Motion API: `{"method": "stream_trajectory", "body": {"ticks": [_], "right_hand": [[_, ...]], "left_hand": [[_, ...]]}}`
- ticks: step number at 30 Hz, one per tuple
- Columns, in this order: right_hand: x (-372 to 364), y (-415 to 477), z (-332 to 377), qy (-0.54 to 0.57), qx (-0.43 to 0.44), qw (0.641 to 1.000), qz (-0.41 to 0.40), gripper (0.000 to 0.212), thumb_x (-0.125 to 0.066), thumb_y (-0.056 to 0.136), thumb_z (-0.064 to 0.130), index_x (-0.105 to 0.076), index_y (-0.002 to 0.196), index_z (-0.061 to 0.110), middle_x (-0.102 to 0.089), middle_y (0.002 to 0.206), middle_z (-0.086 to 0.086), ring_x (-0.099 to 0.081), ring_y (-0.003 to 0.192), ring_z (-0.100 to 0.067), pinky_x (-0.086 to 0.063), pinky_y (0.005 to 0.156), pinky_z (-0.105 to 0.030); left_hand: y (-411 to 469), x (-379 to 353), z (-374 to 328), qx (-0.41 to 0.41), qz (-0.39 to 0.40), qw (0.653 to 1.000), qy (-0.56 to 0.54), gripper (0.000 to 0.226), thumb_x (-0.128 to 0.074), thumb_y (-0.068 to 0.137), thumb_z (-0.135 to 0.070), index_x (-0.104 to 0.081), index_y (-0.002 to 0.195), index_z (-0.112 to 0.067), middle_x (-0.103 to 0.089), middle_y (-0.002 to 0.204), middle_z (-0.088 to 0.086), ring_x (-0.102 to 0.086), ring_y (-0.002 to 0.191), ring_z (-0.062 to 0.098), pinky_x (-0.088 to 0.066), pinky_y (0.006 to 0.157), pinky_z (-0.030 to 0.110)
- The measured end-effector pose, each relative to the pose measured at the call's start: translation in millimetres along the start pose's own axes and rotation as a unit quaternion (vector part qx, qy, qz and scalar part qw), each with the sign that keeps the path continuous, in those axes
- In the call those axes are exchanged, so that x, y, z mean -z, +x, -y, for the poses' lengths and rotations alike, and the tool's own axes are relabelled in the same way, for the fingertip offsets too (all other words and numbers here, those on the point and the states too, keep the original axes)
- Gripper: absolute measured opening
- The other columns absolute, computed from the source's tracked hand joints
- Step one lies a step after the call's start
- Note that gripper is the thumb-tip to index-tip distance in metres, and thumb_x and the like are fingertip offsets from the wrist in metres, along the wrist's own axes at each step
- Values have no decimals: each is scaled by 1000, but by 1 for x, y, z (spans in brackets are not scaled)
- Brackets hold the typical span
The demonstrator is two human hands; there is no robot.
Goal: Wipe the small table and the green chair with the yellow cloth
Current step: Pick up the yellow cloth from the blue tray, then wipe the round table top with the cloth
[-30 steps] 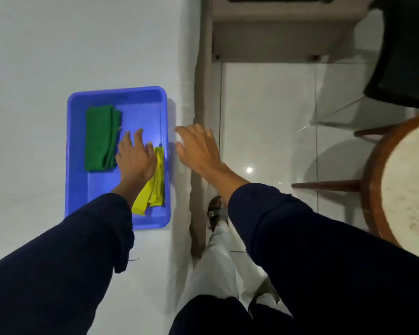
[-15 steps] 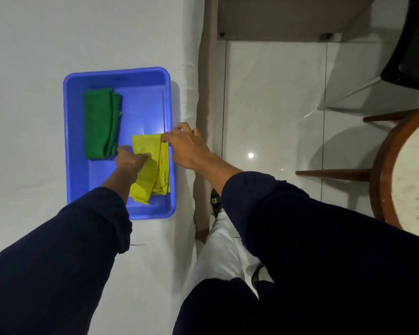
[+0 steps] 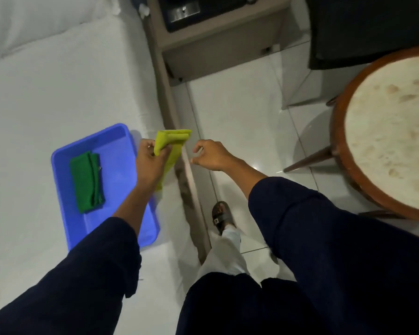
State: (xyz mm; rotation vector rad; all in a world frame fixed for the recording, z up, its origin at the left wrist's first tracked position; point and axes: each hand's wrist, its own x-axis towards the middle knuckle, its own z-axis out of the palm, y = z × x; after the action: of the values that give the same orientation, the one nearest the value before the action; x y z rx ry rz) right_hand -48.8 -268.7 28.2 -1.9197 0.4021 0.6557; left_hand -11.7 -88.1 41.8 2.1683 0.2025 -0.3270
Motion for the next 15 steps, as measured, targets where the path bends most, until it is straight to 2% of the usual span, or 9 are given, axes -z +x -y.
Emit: {"method": "stream_trajectory", "body": {"ticks": [2, 3, 6, 8, 10, 11, 13, 15], "right_hand": [[35, -22, -25, 31, -14, 999, -42, 49, -68, 86, 42, -56, 125, 15, -62, 127, -9, -57, 119, -28, -43, 88, -30], [51, -35, -42, 52, -27, 996, -62, 60, -62, 87, 51, -49, 134, 16, -58, 134, -10, -53, 124, -29, -42, 93, -32], [104, -76, -95, 100, -69, 983, -137, 82, -46, 87, 68, -29, 147, 15, -43, 149, -14, -40, 137, -33, -37, 110, -45], [141, -104, -130, 132, -101, 969, -181, 80, -45, 87, 69, -36, 145, 14, -42, 147, -13, -37, 138, -33, -35, 112, -47], [177, -136, -169, 193, -117, 952, -208, 69, -52, 87, 64, -49, 135, 15, -53, 139, -10, -48, 130, -31, -41, 107, -48], [192, -154, -188, 230, -122, 941, -218, 63, -57, 85, 62, -54, 130, 17, -59, 133, -7, -54, 124, -29, -45, 104, -47], [217, -187, -220, 288, -127, 917, -246, 57, -65, 80, 59, -57, 120, 19, -65, 123, -3, -61, 113, -26, -50, 93, -40], [232, -218, -253, 331, -128, 892, -281, 52, -72, 76, 54, -52, 109, 19, -65, 112, -2, -63, 103, -25, -50, 79, -35]], "left_hand": [[-8, -42, -40, -24, 56, 998, -13, 27, -75, 80, -30, -49, 84, -25, -64, 84, 3, -61, 75, 8, -50, 70, 26], [-15, -66, -59, -36, 81, 996, -25, 27, -76, 80, -29, -50, 85, -22, -65, 85, 4, -62, 75, 10, -51, 69, 25], [-47, -143, -102, -53, 150, 987, -34, 31, -74, 81, -37, -56, 92, -14, -66, 79, -7, -63, 67, -2, -50, 58, 13], [-71, -193, -128, -45, 187, 980, -47, 42, -71, 83, -42, -56, 100, -6, -65, 80, -5, -63, 68, 1, -49, 54, 11], [-99, -244, -151, -28, 234, 970, -56, 45, -67, 87, -42, -54, 102, -2, -66, 88, 6, -66, 78, 15, -57, 61, 21], [-114, -270, -163, -25, 263, 963, -61, 48, -63, 90, -41, -55, 106, 4, -67, 94, 16, -67, 85, 24, -61, 71, 34], [-143, -315, -180, -27, 302, 950, -78, 48, -57, 96, -33, -57, 109, 13, -66, 104, 30, -67, 94, 35, -58, 84, 54], [-173, -358, -195, -15, 316, 944, -94, 45, -54, 98, -29, -59, 111, 14, -67, 107, 29, -68, 96, 37, -57, 86, 58]]}}
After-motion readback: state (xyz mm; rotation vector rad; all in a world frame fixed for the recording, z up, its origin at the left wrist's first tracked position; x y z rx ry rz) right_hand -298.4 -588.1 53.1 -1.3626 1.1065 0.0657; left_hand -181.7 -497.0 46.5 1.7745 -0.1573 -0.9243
